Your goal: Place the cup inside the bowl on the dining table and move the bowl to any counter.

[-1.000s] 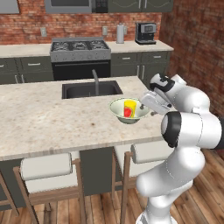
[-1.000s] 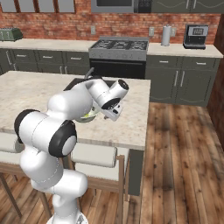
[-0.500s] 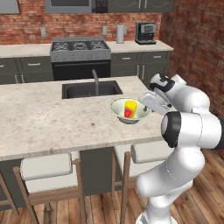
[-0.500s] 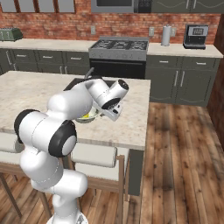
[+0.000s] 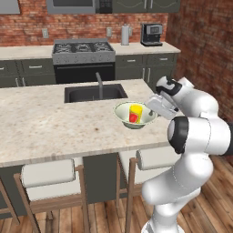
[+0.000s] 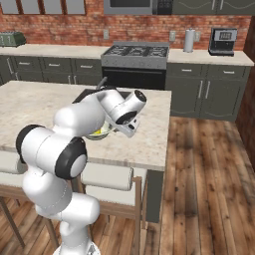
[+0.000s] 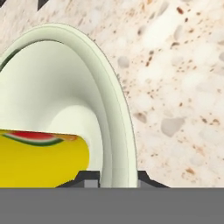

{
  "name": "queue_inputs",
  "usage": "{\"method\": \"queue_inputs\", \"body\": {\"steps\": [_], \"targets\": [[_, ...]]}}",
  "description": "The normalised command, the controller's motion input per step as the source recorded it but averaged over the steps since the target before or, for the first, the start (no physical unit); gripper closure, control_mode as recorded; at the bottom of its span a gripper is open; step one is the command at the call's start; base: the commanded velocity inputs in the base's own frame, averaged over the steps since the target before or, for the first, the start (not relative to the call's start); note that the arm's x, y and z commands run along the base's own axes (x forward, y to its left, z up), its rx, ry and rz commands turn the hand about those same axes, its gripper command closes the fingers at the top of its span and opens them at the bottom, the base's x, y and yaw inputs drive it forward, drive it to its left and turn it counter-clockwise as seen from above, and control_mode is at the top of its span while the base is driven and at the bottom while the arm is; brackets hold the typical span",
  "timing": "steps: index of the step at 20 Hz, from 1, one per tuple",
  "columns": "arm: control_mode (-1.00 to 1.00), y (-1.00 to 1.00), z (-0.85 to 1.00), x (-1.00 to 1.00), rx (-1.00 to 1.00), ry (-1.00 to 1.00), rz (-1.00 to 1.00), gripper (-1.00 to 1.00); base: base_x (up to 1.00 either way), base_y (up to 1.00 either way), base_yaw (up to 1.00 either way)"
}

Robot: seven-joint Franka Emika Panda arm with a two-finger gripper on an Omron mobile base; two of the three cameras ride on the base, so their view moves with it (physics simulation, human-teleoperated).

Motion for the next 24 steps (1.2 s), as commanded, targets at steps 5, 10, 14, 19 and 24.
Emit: {"method": "queue_inputs", "body": {"steps": [5, 10, 14, 19, 24], "targets": [[-1.0, -0.04, 0.25, -0.18, 0.05, 0.0, 0.0, 1.0, 0.0, 0.0, 0.0], [-1.0, -0.11, 0.38, -0.25, 0.07, 0.0, 0.0, 1.0, 0.0, 0.0, 0.0], [-1.0, -0.13, 0.28, -0.14, 0.09, 0.0, 0.0, 1.0, 0.0, 0.0, 0.0], [-1.0, -0.15, 0.21, -0.07, 0.13, 0.0, 0.0, 1.0, 0.0, 0.0, 0.0], [-1.0, -0.09, 0.38, -0.25, 0.07, 0.0, 0.0, 1.0, 0.0, 0.0, 0.0]]}}
